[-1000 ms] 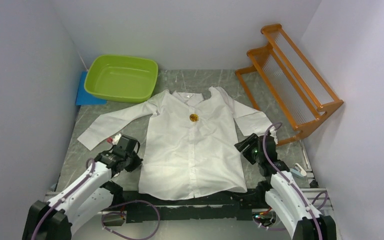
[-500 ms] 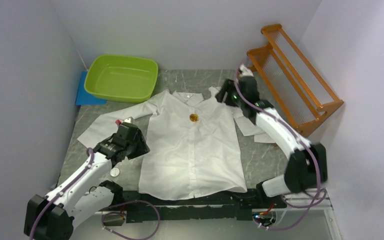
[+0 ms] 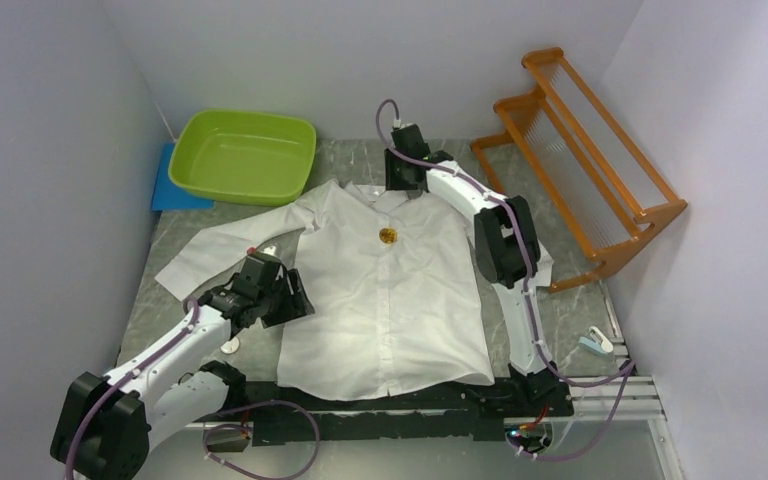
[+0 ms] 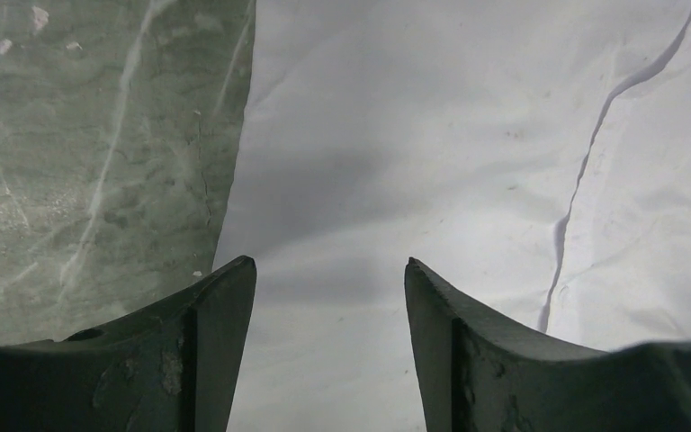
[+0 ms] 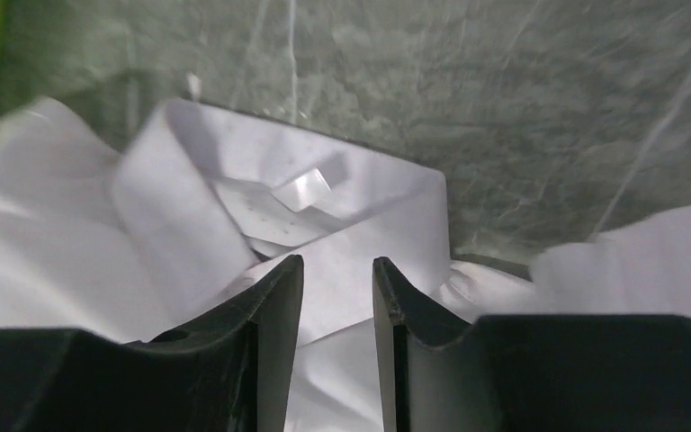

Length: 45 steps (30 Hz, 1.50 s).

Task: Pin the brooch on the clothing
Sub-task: Flatten out the clothes at the center of the board.

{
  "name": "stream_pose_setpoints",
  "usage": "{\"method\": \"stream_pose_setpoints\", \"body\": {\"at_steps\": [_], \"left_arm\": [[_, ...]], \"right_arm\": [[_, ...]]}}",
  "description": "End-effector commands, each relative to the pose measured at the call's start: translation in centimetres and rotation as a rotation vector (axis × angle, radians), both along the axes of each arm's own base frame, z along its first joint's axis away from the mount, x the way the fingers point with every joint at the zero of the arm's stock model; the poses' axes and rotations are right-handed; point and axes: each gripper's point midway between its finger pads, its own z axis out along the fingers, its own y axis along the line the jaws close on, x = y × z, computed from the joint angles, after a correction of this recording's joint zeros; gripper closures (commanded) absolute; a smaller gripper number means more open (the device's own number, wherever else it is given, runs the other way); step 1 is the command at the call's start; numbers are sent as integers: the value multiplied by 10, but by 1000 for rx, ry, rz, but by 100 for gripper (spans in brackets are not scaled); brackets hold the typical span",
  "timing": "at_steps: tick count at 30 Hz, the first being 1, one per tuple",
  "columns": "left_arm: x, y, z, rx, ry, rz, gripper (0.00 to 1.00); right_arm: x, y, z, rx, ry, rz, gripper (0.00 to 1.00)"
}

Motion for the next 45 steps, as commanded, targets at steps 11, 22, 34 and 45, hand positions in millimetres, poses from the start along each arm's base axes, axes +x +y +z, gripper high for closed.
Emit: {"method": "stream_pose_setpoints", "body": {"at_steps": [11,22,34,45], "left_arm": [[-5,-11,-7,-68,2,-23,30],[-2,-7,-9,-29,20,-5,31],[-5,10,-17,52,77,81,34],[-3,9,-4,29,23,72,32]], "right_arm": [[-11,21,-58,-38,123,73,49],[31,7,-83,-92,91,-42,59],[91,-22,-81,136,51,-175,60],[117,-29,-28,326,-61,-97,47]]}}
